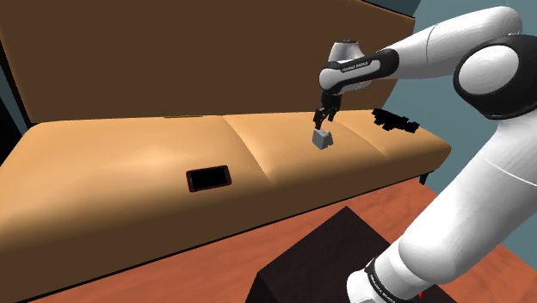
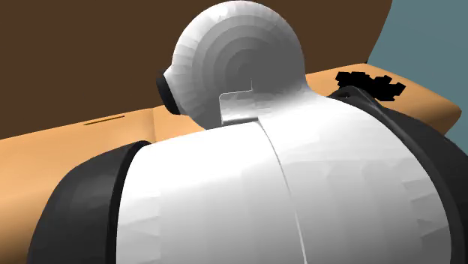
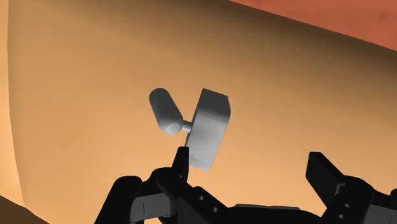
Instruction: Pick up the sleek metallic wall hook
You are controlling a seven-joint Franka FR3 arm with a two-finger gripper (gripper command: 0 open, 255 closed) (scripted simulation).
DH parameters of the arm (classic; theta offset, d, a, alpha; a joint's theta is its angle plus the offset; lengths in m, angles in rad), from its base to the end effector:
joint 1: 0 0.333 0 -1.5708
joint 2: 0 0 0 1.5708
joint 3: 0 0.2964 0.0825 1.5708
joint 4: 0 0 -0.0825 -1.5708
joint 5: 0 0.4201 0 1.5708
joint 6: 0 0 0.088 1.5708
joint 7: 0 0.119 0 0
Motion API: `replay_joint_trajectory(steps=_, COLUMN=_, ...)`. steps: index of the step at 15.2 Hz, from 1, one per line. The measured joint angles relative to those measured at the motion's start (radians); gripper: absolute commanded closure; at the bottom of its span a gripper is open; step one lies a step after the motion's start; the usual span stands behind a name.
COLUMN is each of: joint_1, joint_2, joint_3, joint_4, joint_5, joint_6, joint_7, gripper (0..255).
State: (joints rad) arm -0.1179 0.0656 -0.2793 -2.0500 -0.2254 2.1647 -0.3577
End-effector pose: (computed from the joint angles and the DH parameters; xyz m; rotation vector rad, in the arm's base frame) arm 0.5476 -0.2407 0.3644 2.9269 0.1220 -0.0438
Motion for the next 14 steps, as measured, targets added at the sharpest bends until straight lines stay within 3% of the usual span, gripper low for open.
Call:
replay_joint_trajectory(steps=6, joint_1=-0.046, joint_2=0.217, joint_3=-0.014, joint_4=0.183, joint_5=0.06, joint_6=0.06, joint_7=-0.066, gripper=0)
replay_joint_trajectory(steps=14, joint_1=-0.057, joint_2=0.285, joint_3=-0.011, joint_4=0.169, joint_5=0.071, joint_6=0.143, joint_7=-0.064, gripper=0)
